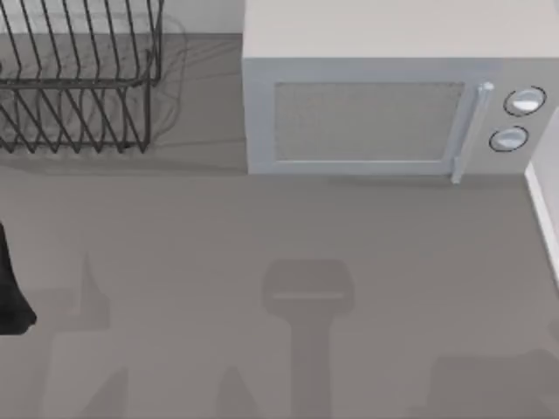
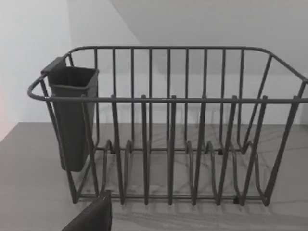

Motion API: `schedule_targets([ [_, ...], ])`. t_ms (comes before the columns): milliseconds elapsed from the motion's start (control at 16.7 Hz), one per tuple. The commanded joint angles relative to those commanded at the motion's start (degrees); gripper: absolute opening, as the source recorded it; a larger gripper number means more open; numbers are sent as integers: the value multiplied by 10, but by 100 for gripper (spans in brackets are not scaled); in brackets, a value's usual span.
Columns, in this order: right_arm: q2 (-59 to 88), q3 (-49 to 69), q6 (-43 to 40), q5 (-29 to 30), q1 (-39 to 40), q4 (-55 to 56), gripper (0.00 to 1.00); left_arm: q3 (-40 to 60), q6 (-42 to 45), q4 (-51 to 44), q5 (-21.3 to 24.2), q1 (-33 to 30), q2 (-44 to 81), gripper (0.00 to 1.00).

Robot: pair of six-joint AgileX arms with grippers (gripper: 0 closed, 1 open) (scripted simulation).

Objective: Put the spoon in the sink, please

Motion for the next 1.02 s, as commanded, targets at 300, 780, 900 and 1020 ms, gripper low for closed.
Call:
schedule_targets([
  [300,0,34,-48,5,-12,4,100,0,0,0,0,0,0,100],
  [780,18,9,-45,5,-9,44,100,0,0,0,0,0,0,100],
  [900,43,-20,-44,5,-9,100,100,0,0,0,0,0,0,100],
  [1020,73,-54,-44,5,-9,169,100,0,0,0,0,0,0,100],
])
